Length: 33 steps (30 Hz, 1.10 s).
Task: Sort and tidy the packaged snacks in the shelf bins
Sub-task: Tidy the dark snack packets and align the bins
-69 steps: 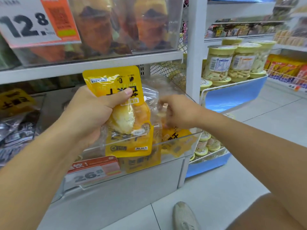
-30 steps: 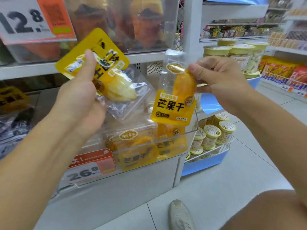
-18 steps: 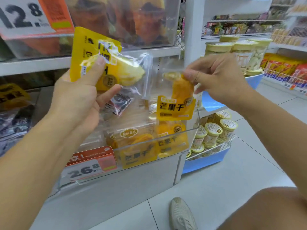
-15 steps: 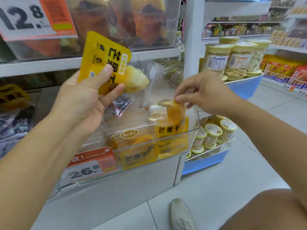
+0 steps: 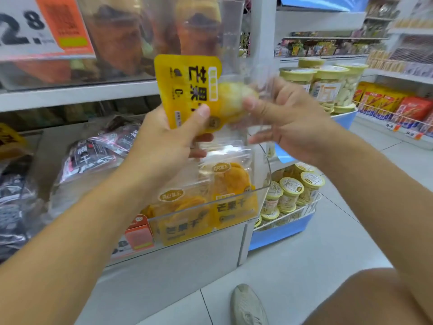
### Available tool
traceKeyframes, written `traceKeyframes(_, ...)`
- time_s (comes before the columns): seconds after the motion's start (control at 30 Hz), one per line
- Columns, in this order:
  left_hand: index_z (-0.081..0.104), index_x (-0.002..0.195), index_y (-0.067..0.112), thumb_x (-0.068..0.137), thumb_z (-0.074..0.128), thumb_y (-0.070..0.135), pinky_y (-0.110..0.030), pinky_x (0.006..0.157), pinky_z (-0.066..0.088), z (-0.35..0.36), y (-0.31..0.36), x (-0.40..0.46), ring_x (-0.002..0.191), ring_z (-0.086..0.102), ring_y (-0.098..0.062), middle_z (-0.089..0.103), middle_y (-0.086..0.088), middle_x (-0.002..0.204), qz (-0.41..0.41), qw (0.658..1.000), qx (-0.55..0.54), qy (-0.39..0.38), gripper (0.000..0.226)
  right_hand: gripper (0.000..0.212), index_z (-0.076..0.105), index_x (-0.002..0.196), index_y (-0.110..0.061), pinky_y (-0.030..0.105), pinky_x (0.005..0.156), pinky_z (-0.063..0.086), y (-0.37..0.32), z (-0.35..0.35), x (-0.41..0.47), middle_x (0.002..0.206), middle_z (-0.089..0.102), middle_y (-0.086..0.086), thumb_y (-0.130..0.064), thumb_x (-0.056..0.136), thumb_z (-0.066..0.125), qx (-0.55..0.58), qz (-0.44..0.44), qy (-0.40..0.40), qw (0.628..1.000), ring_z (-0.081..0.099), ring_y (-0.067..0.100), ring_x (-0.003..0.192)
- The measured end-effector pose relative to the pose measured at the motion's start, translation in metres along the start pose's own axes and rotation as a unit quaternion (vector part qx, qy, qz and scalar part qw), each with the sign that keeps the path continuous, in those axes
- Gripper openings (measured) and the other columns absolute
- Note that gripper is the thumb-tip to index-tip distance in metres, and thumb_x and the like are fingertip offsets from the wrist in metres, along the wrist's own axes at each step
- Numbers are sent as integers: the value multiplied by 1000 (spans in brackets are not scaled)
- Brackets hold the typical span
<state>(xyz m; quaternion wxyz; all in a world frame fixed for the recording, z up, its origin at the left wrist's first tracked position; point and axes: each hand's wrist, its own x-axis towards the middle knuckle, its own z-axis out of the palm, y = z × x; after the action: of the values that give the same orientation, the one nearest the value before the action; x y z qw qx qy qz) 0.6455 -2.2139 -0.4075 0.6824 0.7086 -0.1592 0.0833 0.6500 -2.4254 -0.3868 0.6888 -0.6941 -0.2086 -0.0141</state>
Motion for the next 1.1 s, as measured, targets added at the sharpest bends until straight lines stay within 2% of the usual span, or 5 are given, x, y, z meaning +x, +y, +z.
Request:
traceKeyframes(0.13, 63, 113, 28, 74, 87, 30, -7, 66, 46, -24, -10, 14, 80, 65, -3, 67, 14, 92, 111, 920, 376, -1, 46, 20, 54, 90, -19, 25, 48, 54, -23, -36, -9, 78, 74, -7, -16, 82, 72, -178, -66, 47, 981, 74, 17, 72)
traceKeyframes(0.53, 71, 113, 26, 86, 74, 39, -35, 85, 46, -6, -12, 30, 95, 54, -18, 66, 6, 95, 151, 782, 594, -115, 30, 55, 65, 114, -31, 35, 75, 47, 19, 11, 25, 100, 59, -9, -51, 67, 87, -703, 11, -157, 693, 55, 16, 99)
traceKeyframes(0.83, 76, 96, 18, 78, 83, 20, -42, 83, 57, 19, -7, 63, 86, 67, -23, 73, -1, 86, 41, 697, 674, -240, 20, 77, 56, 119, -28, 29, 68, 42, 40, 29, 41, 90, 53, -14, -47, 54, 95, -691, 103, -220, 680, 59, 18, 88)
traceKeyframes(0.93, 78, 84, 19, 75, 86, 16, -42, 79, 57, 17, -12, 64, 79, 67, -20, 73, 0, 76, 62, 713, 657, -236, 12, 57, 48, 81, -29, 31, 61, 46, 41, 31, 43, 77, 50, -11, -46, 53, 95, -690, 99, -224, 681, 55, 15, 71)
traceKeyframes(1.1, 73, 67, 28, 70, 88, 13, -8, 59, 42, 5, -8, 63, 58, 61, 5, 68, 15, 61, 80, 810, 538, -217, 22, 75, 55, 116, -29, 31, 59, 34, 41, 21, 35, 79, 47, -14, -59, 56, 89, -757, -13, -146, 637, 59, 25, 86)
